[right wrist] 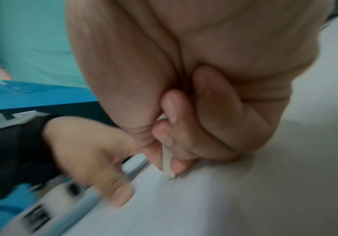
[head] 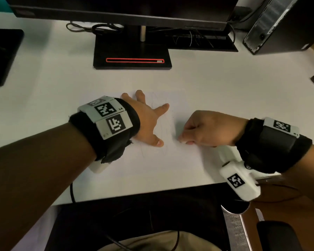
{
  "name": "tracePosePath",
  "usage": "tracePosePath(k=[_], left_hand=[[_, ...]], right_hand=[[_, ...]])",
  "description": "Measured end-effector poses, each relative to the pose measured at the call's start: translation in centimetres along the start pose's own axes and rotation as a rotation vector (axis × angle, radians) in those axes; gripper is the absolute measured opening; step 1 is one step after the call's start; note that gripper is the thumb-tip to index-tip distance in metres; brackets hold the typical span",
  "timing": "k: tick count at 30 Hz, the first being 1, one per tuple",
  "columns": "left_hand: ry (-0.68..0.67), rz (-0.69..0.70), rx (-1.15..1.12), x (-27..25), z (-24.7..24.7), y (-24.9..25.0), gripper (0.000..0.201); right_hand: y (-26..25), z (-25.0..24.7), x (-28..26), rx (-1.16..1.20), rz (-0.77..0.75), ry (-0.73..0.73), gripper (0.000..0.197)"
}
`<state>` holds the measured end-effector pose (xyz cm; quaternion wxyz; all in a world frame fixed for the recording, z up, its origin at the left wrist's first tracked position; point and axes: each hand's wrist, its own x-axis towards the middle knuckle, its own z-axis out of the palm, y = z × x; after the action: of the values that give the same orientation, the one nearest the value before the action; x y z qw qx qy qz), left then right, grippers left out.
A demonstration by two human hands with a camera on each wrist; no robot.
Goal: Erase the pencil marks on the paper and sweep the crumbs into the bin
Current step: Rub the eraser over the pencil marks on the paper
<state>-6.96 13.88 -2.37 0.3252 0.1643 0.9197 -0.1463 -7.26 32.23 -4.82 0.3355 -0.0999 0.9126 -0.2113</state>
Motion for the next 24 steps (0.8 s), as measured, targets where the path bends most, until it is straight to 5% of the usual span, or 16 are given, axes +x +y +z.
tracePosePath(k=[24], left_hand=[[0.053,-0.004,-0.030,1.0,0.7,-0.3,0.100]], right_hand=[[0.6,-0.5,-0.2,-0.039,0.028,0.016,0.043]])
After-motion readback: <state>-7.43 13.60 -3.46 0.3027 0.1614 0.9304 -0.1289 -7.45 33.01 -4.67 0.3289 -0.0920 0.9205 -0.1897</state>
